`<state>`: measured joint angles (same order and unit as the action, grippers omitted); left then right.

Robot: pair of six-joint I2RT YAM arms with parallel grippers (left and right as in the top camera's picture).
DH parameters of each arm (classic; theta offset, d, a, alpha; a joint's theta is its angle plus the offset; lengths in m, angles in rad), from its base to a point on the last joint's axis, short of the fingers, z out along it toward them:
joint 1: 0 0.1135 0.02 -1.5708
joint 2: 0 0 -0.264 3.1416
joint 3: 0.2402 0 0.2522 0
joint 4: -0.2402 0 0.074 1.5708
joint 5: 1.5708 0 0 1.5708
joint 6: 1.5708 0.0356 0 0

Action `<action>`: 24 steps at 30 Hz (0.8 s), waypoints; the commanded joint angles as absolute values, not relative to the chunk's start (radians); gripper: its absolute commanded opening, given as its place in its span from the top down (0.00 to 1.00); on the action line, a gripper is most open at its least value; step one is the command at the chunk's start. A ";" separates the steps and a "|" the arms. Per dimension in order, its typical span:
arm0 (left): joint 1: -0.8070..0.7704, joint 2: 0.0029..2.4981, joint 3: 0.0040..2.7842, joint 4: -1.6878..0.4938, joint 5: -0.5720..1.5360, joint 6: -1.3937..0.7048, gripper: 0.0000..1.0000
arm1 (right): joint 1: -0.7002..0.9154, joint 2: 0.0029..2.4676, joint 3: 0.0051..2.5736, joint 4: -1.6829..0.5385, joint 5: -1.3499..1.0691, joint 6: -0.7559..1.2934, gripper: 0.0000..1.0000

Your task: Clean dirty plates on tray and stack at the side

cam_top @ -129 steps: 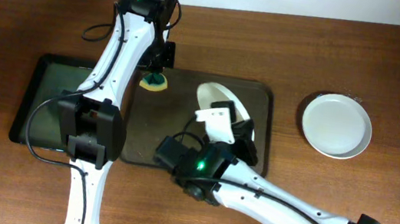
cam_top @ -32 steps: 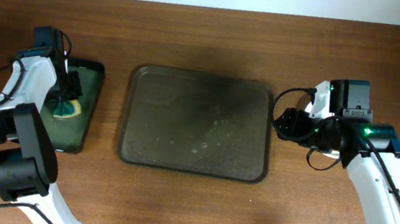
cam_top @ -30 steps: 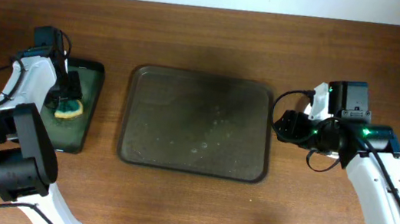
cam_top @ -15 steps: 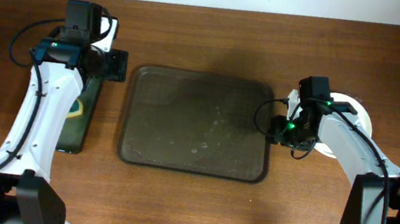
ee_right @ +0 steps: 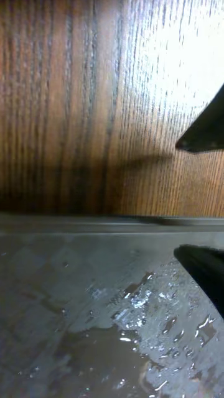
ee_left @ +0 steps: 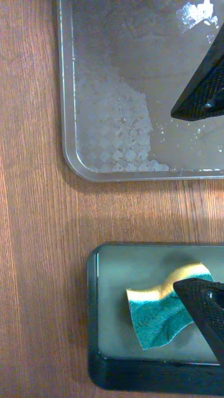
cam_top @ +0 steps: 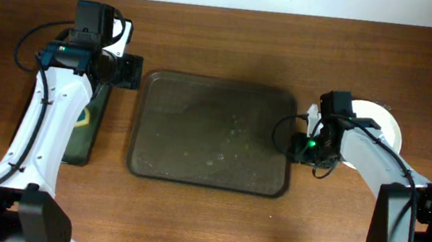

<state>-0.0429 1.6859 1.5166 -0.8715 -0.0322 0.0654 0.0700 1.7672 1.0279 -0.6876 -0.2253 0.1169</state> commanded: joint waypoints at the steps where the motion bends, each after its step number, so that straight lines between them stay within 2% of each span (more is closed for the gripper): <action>1: -0.044 1.691 1.517 -0.871 -0.014 0.084 0.21 | 0.078 1.774 1.019 -0.683 -0.224 0.108 0.61; 3: -0.044 1.691 1.517 -0.871 -0.014 0.084 0.21 | 0.080 1.774 1.016 -0.677 -0.224 0.108 0.76; 4: -0.044 1.691 1.517 -0.871 -0.014 0.084 0.21 | 0.080 1.774 1.008 -0.667 -0.224 0.109 0.79; 8: -0.044 1.691 1.517 -0.871 -0.014 0.084 0.21 | 0.079 1.774 0.948 -0.590 -0.233 0.113 0.81; 12: -0.044 1.691 1.517 -0.871 -0.014 0.084 0.21 | 0.080 1.774 0.941 -0.524 -0.235 0.112 0.96; 18: -0.044 1.691 1.517 -0.870 -0.014 0.084 0.21 | 0.079 1.774 0.941 -0.434 -0.235 0.112 0.96; 19: -0.044 1.691 1.517 -0.870 -0.014 0.084 0.21 | 0.079 1.774 0.942 -0.442 -0.236 0.112 0.87; 20: -0.044 1.691 1.517 -0.869 -0.014 0.084 0.20 | 0.078 1.768 0.953 -0.461 -0.240 0.112 0.64; 21: -0.044 1.691 1.517 -0.869 -0.014 0.084 0.18 | 0.077 1.748 0.986 -0.508 -0.239 0.112 0.55; 22: -0.044 1.691 1.517 -0.869 -0.014 0.084 0.00 | 0.077 1.702 1.051 -0.590 -0.229 0.112 0.48; 24: -0.044 1.691 1.517 -0.869 -0.014 0.084 0.00 | 0.077 1.611 1.164 -0.718 -0.205 0.112 0.37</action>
